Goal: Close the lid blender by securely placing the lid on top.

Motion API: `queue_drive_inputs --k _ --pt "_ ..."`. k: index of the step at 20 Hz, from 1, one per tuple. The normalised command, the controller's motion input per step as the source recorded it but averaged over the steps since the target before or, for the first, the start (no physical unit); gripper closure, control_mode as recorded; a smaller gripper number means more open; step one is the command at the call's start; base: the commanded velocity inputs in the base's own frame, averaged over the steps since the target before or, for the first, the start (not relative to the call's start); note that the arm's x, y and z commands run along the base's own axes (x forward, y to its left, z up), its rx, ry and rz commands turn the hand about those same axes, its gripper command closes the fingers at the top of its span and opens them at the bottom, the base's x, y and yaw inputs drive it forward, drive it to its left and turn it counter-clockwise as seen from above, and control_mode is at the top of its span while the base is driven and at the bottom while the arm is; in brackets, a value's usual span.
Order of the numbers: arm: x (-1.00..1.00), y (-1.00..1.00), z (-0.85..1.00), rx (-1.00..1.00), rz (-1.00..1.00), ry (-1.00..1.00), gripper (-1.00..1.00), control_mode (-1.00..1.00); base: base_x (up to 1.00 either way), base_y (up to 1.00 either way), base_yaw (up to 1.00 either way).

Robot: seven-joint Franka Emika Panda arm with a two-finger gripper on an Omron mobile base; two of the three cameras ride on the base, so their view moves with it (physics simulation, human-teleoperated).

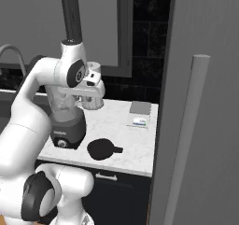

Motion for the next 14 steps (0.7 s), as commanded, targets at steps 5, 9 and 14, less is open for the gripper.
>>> queue_drive_inputs --k 5,9,14 --pt "-0.21 -0.08 -0.03 0.0 -0.05 -0.02 -1.0 -1.0 0.0 0.0 0.0" --pt "-0.55 -0.17 -0.18 0.0 -0.23 -0.02 -1.0 -1.0 0.0 0.0 0.0" --pt "-0.56 -0.21 -0.18 0.02 -0.32 -0.05 -1.0 -1.0 0.0 0.0 0.0"
